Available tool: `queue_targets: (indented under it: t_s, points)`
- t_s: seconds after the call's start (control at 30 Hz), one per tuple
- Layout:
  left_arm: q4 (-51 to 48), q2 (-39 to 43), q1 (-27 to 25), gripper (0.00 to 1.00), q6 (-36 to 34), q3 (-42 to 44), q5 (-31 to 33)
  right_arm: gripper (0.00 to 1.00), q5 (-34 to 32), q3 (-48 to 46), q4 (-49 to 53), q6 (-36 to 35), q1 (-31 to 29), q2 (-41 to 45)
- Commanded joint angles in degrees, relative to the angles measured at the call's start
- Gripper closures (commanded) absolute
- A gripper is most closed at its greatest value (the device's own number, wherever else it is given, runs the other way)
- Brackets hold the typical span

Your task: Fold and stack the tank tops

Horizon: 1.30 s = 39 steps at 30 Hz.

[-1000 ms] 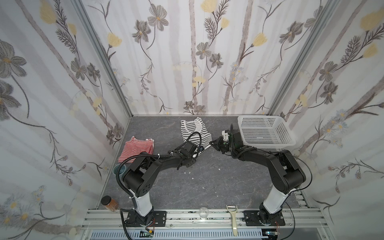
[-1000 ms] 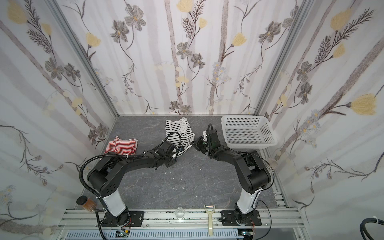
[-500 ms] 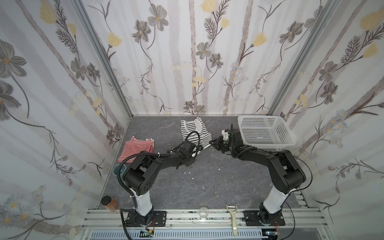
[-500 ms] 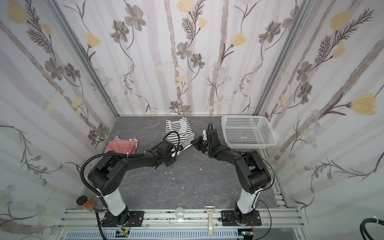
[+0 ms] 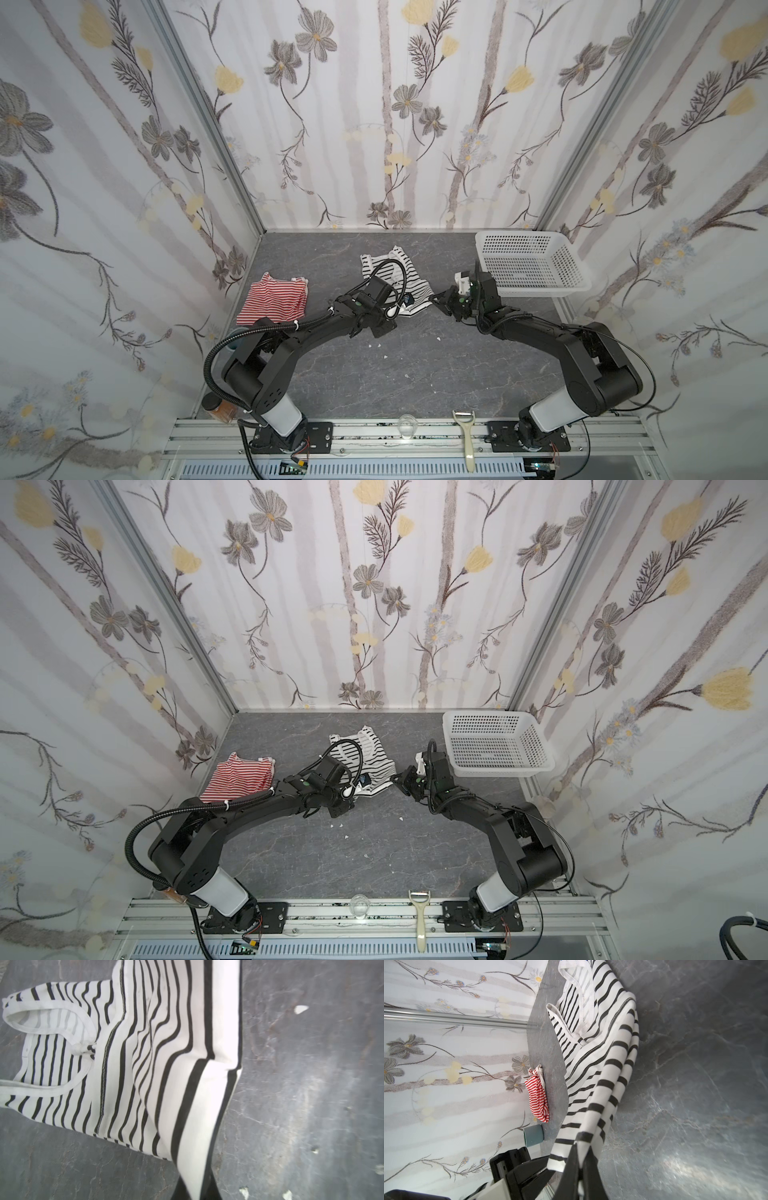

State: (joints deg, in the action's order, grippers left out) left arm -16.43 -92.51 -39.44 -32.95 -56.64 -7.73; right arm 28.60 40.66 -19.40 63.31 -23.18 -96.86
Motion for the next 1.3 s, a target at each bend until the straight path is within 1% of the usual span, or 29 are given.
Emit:
queue_targets:
  t_s: [0.0,0.17,0.3,0.37,0.47,0.6,0.67,0.77,0.87,0.93,1.07,1.2,1.27]
  points:
    - [-7.4,2.5,-1.2,0.98,0.3,-1.1,-7.6,1.0,0.2,-3.6,1.5,-0.4,-0.1,5.0]
    - [-12.2,5.4,-4.2,0.97,0.4,-2.1,-11.4,1.0,-1.2,-7.2,8.9,-1.7,0.0,16.7]
    - [-15.1,6.5,-6.4,0.97,0.5,-3.2,-14.9,1.0,-2.1,-7.2,15.2,-2.3,-0.1,23.3]
    - [-16.0,6.6,-7.0,0.97,1.0,-4.2,-16.7,1.0,-2.6,-6.2,18.6,-2.8,-0.2,25.4]
    - [-17.9,6.9,-7.2,0.97,1.7,-6.0,-21.1,1.0,-3.2,-3.8,23.3,-3.9,-0.1,27.1]
    - [-20.6,7.3,-7.3,0.96,1.9,-8.9,-26.5,1.0,-4.0,0.6,28.6,-5.2,-0.2,27.3]
    - [-21.6,7.3,-7.3,0.96,1.7,-10.0,-28.1,1.0,-4.1,2.1,29.9,-5.3,-0.2,26.8]
    - [-22.3,7.0,-6.6,0.97,1.0,-11.0,-29.6,1.0,-4.2,7.0,31.7,-5.9,-0.4,24.5]
    - [-22.6,5.7,-4.1,0.97,-0.5,-11.8,-31.4,1.0,-3.6,11.6,33.4,-7.3,-0.4,19.7]
    - [-22.8,4.1,-1.1,0.97,-1.5,-12.5,-33.2,1.0,-2.7,14.8,33.9,-8.1,-0.4,15.4]
    - [-24.1,-0.8,5.2,0.98,-4.4,-14.9,-36.7,1.0,-0.3,23.0,35.2,-10.1,-0.4,4.2]
    - [-25.6,-6.5,10.2,0.98,-7.4,-17.2,-37.8,1.0,0.5,32.7,37.0,-12.1,-0.3,-6.7]
    - [-26.1,-9.6,12.1,0.98,-8.7,-20.1,-37.7,1.0,1.3,37.1,37.7,-12.4,-0.3,-11.6]
